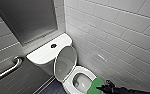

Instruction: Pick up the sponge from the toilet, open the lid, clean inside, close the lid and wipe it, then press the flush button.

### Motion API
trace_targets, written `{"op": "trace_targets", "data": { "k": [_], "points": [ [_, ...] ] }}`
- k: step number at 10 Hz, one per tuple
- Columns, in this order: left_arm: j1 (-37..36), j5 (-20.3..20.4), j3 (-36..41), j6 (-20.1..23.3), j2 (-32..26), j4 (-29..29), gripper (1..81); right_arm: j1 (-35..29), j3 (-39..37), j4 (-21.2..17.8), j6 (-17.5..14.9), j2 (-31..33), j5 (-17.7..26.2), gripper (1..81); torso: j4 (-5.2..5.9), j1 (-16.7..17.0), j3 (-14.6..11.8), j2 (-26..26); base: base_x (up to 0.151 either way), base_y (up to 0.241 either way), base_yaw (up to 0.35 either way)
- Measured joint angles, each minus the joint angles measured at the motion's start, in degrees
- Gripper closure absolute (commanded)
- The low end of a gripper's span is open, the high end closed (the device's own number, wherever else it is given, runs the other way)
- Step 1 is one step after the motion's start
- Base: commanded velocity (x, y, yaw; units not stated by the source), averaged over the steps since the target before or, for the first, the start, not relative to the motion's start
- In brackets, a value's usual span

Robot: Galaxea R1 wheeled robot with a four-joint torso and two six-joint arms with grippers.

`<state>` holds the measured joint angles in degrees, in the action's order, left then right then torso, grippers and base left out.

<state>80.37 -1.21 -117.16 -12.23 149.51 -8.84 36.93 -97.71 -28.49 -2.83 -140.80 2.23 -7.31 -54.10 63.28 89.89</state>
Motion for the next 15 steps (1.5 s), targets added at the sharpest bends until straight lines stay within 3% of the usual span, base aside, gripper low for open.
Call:
{"op": "trace_targets", "data": {
  "k": [9, 15],
  "points": [
    [2.38, 2.39, 0.18, 0.0, 0.35, 0.0, 1.0, -9.45, -16.6, -0.15, 1.9, -14.06, 8.0, 81.1, 0.0, 0.0, 0.02, -0.02, 0.0, 0.0, 0.0],
    [2.4, 2.83, 0.16, 1.07, 1.21, 0.0, 1.0, -12.64, -21.18, -0.11, 1.99, -17.75, 8.9, 81.1, 0.0, -0.02, 4.83, -0.09, 0.0, 0.0, 0.0]
  ]
}}
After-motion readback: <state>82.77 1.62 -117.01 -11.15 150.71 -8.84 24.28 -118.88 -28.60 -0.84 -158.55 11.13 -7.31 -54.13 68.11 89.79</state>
